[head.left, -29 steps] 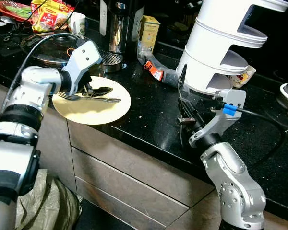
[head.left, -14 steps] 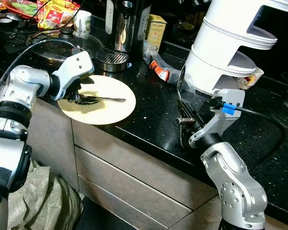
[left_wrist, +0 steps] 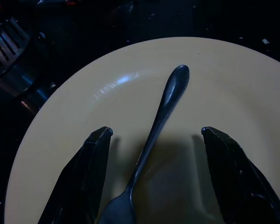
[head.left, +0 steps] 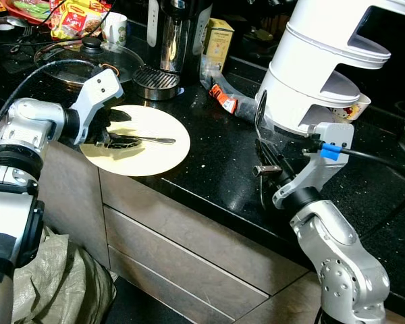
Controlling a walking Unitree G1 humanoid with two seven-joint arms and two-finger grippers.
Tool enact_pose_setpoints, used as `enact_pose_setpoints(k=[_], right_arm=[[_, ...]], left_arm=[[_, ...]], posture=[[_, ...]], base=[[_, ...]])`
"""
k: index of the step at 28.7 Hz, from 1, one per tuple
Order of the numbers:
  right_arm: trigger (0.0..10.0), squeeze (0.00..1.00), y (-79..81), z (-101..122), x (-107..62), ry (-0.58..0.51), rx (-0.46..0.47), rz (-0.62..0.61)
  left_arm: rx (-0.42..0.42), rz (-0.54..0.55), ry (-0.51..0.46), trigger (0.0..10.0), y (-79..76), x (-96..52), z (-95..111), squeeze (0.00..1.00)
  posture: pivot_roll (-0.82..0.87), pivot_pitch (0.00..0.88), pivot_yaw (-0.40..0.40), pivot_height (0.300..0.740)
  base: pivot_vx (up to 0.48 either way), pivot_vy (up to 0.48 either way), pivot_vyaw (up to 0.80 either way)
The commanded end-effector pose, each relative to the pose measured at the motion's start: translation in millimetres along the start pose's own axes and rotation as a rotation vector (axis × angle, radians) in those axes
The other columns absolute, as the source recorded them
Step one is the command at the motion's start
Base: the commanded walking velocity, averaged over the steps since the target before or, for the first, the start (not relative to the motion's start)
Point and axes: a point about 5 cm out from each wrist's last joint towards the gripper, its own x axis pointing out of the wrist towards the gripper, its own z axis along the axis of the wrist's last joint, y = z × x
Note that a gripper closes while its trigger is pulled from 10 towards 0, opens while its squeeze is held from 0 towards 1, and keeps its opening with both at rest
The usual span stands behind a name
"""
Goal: Kitchen organization
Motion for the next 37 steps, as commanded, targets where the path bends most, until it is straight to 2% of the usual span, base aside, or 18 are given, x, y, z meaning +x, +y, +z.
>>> enact_pose_setpoints(k=[1,16,17,18,19,21,22,37], right_arm=[[10.0,0.0,-5.3,2.8,-3.9,-0.002,-0.001,-0.022],[10.0,0.0,-4.4,4.7,-15.0,0.037,-0.006,-0.043],[10.0,0.0,-4.5,5.0,-15.4,0.039,-0.006,-0.044],[10.0,0.0,-4.7,5.4,-15.6,0.042,-0.006,-0.045],[10.0,0.0,-4.9,5.7,-15.8,0.044,-0.005,-0.046],[10.0,0.0,-5.1,5.8,-15.9,0.047,-0.006,-0.047],[10.0,0.0,-5.5,6.1,-15.6,0.048,-0.006,-0.048],[10.0,0.0,-6.5,7.0,-13.0,0.061,-0.002,-0.064]], left_arm=[[-0.011,-0.024,0.0,10.0,-1.9,6.1,2.4,0.0],[-0.066,-0.016,0.057,10.0,-6.5,7.2,-15.2,0.0],[-0.074,-0.019,0.058,8.9,-6.9,7.2,-16.3,0.0],[-0.081,-0.023,0.059,2.5,-7.4,7.2,-17.2,0.0],[-0.085,-0.025,0.06,0.5,-7.7,7.2,-17.8,0.0],[-0.091,-0.03,0.06,0.5,-8.1,7.4,-18.4,0.0],[-0.093,-0.035,0.062,0.0,-8.7,7.6,-18.8,0.0],[-0.092,-0.048,0.036,0.0,-9.4,8.7,-16.8,0.0]], posture=[[-0.05,0.05,-0.175,0.74],[-0.08,0.089,-0.185,0.74],[-0.08,0.09,-0.186,0.74],[-0.08,0.093,-0.187,0.74],[-0.08,0.093,-0.188,0.74],[-0.09,0.094,-0.189,0.74],[-0.09,0.096,-0.189,0.74],[-0.08,0.092,-0.191,0.74]], base=[[0.0,0.0,0.0],[0.0,0.0,0.0],[0.0,0.0,0.0],[0.0,0.0,0.0],[0.0,0.0,0.0],[0.0,0.0,0.0],[0.0,0.0,0.0],[0.0,0.0,0.0]])
